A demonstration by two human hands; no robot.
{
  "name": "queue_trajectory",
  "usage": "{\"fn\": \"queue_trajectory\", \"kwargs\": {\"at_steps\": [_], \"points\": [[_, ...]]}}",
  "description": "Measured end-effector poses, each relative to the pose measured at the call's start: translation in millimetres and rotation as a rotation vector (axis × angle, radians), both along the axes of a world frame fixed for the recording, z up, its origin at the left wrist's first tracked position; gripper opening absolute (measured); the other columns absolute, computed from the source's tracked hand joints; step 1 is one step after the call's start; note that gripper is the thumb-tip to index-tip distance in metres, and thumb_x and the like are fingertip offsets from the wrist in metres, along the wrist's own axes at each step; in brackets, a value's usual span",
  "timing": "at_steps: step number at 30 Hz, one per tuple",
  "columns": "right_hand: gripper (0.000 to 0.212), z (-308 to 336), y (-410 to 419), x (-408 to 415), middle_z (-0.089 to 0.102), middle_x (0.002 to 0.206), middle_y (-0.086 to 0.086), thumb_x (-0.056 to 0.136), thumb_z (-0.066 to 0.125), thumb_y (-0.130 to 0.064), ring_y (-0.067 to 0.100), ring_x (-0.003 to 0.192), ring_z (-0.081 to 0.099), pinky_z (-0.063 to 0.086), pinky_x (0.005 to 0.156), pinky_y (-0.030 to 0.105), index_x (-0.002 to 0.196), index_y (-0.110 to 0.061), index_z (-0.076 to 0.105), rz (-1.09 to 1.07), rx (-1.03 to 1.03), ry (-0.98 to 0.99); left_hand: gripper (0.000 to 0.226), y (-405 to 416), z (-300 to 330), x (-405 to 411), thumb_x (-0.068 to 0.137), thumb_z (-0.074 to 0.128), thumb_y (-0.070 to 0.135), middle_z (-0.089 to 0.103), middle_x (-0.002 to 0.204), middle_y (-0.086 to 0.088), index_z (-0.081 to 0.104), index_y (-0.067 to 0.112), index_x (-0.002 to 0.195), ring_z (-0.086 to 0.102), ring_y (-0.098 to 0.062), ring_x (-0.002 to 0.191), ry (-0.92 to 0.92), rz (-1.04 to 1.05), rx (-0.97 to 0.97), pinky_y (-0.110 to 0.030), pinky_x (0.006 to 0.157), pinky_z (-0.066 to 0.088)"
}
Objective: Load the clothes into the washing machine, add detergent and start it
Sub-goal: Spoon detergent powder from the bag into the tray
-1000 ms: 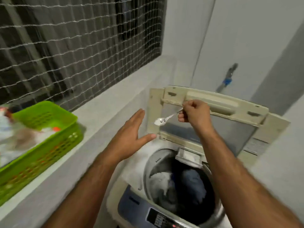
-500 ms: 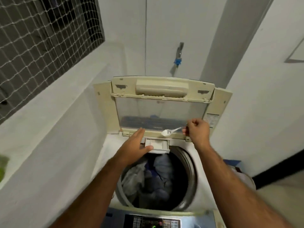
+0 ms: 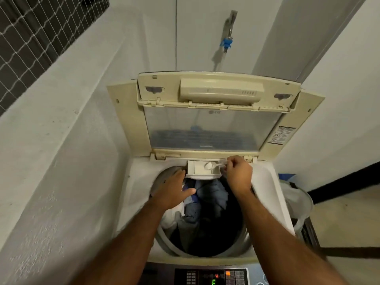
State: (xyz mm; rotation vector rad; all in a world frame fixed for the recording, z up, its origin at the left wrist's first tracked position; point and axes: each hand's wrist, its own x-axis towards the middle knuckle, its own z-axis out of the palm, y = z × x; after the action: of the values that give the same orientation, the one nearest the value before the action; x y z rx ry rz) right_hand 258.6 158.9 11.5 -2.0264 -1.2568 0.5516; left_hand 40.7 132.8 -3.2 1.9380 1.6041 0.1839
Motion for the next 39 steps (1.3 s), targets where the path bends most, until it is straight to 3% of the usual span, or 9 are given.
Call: {"fn": "queue_trajectory", "kwargs": {"at_steps": [3,8,15,17,19,21,23,28,39], "points": [[0.020,-1.3,-0.6,-11.2,0.074,0.092,0.018,0.091,0.054,-0.007,0.037,0.086,0.067,0.050,0.077,0.036,0.102,-0.007,0.070,0.211,-0.003,-0.209,0.073,-2.4,-2.7,-0.7,0.084,0.060,0.055,0.043,0.146,-0.002,0.041,0.013,0.140,0.042,-0.018,0.130,-0.065,0.013,-0.073,-0.026,0.103,0.031],[0.016,-2.9,-9.6,-12.1,0.072,0.086,0.017,0.093,0.052,-0.010,0.039,0.078,0.066,0.053,0.067,0.040,0.100,-0.008,0.066,0.345,0.007,-0.378,0.073,-5.0,-9.9,0.2,0.086,0.062,0.047,0.040,0.148,-0.006,0.035,0.010,0.144,0.040,-0.021,0.133,-0.118,0.031,-0.134,-0.031,0.106,0.032],[0.015,-2.9,-21.7,1.0,0.073,0.086,0.017,0.093,0.055,-0.011,0.039,0.080,0.066,0.050,0.070,0.036,0.098,-0.010,0.069,0.297,0.068,-0.318,0.073,-16.7,-0.1,7.9,0.088,0.062,0.043,0.035,0.151,-0.006,0.032,0.012,0.146,0.035,-0.024,0.137,-0.135,0.060,-0.127,-0.033,0.108,0.029],[0.016,2.6,-23.0,1.4,0.074,0.088,0.015,0.092,0.057,-0.010,0.037,0.081,0.068,0.050,0.072,0.033,0.100,-0.009,0.072,0.213,0.123,-0.242,0.077,-22.1,7.6,8.1,0.088,0.062,0.044,0.029,0.155,-0.004,0.027,0.012,0.149,0.029,-0.021,0.141,-0.143,0.083,-0.124,-0.033,0.113,0.025],[0.017,12.5,-24.6,1.1,0.075,0.086,0.011,0.091,0.058,-0.009,0.030,0.081,0.070,0.051,0.075,0.029,0.098,-0.010,0.073,0.094,0.195,-0.078,0.076,-27.4,13.1,4.8,0.084,0.062,0.050,0.037,0.151,-0.002,0.033,0.016,0.146,0.035,-0.019,0.137,-0.146,0.119,-0.057,-0.036,0.113,0.030],[0.016,23.1,-26.0,-1.2,0.074,0.080,0.005,0.090,0.057,-0.012,0.024,0.078,0.071,0.057,0.077,0.033,0.088,-0.016,0.072,0.026,0.229,0.126,0.076,-34.0,23.7,-0.7,0.082,0.061,0.053,0.040,0.148,0.000,0.035,0.018,0.144,0.037,-0.019,0.136,-0.159,0.155,0.003,-0.037,0.112,0.033],[0.019,33.1,-26.2,-5.7,0.072,0.073,0.003,0.089,0.058,-0.011,0.023,0.074,0.072,0.059,0.075,0.038,0.077,-0.022,0.068,0.010,0.231,0.298,0.080,-44.1,40.9,-7.0,0.087,0.061,0.049,0.028,0.155,0.003,0.024,0.018,0.150,0.027,-0.017,0.143,-0.172,0.174,0.023,-0.032,0.116,0.024],[0.019,58.6,-33.3,-25.8,0.068,0.078,0.019,0.094,0.056,-0.003,0.026,0.071,0.071,0.061,0.069,0.035,0.080,-0.013,0.064,0.047,0.202,0.796,0.080,-74.6,80.5,-25.7,0.090,0.056,0.050,0.013,0.160,0.008,0.011,0.026,0.153,0.018,-0.012,0.145,-0.159,0.262,0.140,-0.026,0.111,0.020],[0.017,129.8,-55.4,-105.0,0.068,0.079,0.014,0.098,0.053,-0.007,0.019,0.070,0.071,0.062,0.067,0.029,0.086,-0.011,0.064,0.425,0.077,0.981,0.081,-175.8,184.6,-70.6,0.088,0.052,0.058,0.010,0.159,0.014,0.010,0.031,0.152,0.014,-0.005,0.145,0.041,0.485,0.443,-0.022,0.114,0.014]]}}
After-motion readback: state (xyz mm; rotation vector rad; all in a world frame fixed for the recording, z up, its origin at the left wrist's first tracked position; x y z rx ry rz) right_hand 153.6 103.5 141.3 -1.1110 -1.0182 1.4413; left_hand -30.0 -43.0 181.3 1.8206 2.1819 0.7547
